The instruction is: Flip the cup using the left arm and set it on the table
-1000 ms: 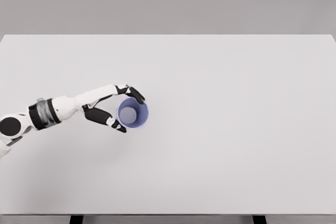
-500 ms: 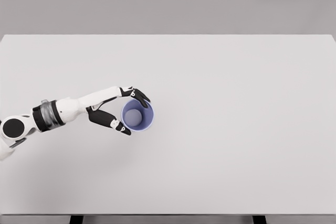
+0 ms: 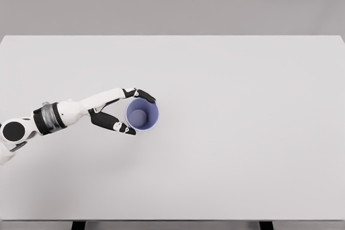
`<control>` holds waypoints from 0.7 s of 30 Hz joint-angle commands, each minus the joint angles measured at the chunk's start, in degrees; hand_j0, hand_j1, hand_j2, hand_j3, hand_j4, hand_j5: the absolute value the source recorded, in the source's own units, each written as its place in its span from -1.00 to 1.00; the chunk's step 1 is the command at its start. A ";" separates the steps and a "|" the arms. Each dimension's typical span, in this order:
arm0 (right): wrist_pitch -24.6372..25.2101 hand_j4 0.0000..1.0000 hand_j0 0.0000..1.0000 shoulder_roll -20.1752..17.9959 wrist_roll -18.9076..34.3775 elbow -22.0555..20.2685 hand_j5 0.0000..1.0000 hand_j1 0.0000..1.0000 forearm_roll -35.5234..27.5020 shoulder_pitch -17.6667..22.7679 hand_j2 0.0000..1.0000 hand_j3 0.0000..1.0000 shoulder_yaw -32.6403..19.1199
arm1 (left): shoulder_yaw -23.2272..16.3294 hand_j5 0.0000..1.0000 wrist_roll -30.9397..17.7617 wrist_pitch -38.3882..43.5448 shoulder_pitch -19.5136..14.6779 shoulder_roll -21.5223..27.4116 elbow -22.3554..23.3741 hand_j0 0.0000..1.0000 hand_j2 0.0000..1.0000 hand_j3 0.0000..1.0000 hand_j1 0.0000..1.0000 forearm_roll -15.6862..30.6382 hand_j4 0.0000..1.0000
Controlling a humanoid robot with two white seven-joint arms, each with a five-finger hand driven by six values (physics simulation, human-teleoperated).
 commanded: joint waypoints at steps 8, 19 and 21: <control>0.00 1.00 1.00 0.00 0.03 0.05 1.00 1.00 0.00 0.00 1.00 1.00 0.00 | 0.06 0.80 0.08 0.06 -0.09 0.10 0.06 0.80 0.80 0.80 0.80 0.30 0.80; 0.00 1.00 1.00 0.00 0.03 0.05 1.00 1.00 0.00 0.00 1.00 1.00 0.00 | 0.06 0.98 0.08 0.06 -0.79 0.19 0.50 0.98 0.98 0.98 0.98 0.30 0.98; 0.00 1.00 1.00 0.00 0.03 -0.03 1.00 1.00 0.00 0.00 1.00 1.00 0.00 | 0.06 1.00 0.08 0.06 -0.88 0.28 0.50 1.00 1.00 1.00 1.00 0.22 1.00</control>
